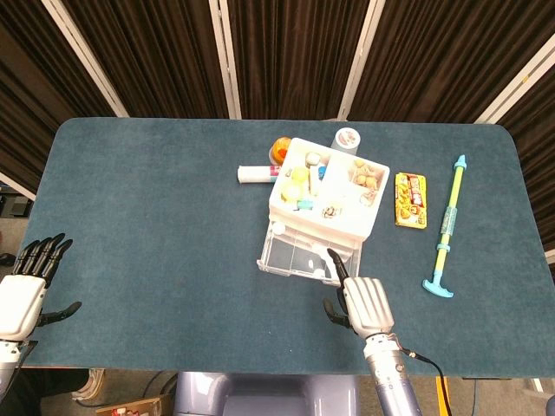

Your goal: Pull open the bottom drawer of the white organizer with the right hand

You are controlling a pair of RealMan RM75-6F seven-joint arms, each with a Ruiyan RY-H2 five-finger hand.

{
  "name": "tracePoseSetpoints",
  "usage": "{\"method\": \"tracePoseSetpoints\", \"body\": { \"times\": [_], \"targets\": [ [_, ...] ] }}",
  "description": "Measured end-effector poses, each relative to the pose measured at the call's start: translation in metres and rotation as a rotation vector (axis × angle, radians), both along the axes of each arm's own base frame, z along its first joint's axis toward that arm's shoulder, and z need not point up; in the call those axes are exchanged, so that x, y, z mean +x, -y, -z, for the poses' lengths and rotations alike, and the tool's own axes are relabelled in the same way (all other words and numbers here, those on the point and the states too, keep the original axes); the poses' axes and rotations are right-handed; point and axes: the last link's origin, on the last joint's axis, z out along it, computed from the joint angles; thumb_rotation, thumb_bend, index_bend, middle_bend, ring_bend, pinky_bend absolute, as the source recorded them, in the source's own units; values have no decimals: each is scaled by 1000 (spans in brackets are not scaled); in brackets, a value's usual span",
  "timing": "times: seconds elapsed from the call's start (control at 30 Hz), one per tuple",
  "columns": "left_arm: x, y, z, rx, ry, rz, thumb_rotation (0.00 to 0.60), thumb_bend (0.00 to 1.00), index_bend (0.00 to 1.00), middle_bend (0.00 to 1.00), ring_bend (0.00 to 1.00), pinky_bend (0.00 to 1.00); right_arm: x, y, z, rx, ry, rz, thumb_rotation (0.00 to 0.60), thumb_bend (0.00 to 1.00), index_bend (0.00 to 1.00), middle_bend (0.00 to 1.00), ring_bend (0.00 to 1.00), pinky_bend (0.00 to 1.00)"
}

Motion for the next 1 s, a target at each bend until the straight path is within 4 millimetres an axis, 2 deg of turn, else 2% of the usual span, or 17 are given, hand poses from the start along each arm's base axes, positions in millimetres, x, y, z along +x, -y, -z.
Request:
{"method": "tracePoseSetpoints", "body": {
  "times": [0.13,0.33,0.43,0.6,0.63,0.7,0.77,0.83,0.87,0.9,1.0],
  "targets": [
    [0,0,-1,2,1,-1,600,44,0,0,0,32,0,0,-5,-20,-3,-17,600,408,0,868,856,927],
    [-1,0,-2,3,3,-3,600,45,0,0,0,33,-10,-3,-29,-86,-56,-57,600,407,0,868,856,927],
    [0,1,-2,5,2,-1,600,44,0,0,0,33,-23,-5,-49,-141,-106,-76,600,406,0,863,852,924],
    [0,1,-1,8,-8,0,600,46,0,0,0,33,-60,-10,-87,-233,-185,-87,600,390,0,819,815,878],
    [0,1,-1,9,-10,0,600,45,0,0,0,33,-68,-11,-92,-244,-196,-84,600,383,0,773,723,841],
    [0,2,-1,11,-16,0,600,44,0,0,0,33,-87,-15,-102,-264,-209,-76,600,359,0,605,552,719],
    [0,2,-1,15,-21,1,600,44,0,0,0,33,-106,-19,-109,-280,-220,-75,600,304,0,296,288,487],
    [0,2,-1,19,-25,3,600,44,0,0,0,32,-122,-22,-114,-288,-241,-84,600,251,0,84,75,300],
    [0,2,-1,22,-27,5,600,44,0,0,0,32,-132,-25,-116,-290,-267,-96,600,226,0,22,14,222],
    [0,2,-1,24,-30,6,600,44,0,0,0,32,-140,-26,-118,-291,-292,-107,600,214,0,4,0,182],
    [-1,1,-1,27,-42,10,600,45,0,0,0,28,-162,-33,-123,-288,-384,-147,600,189,0,0,0,104]
  ]
}}
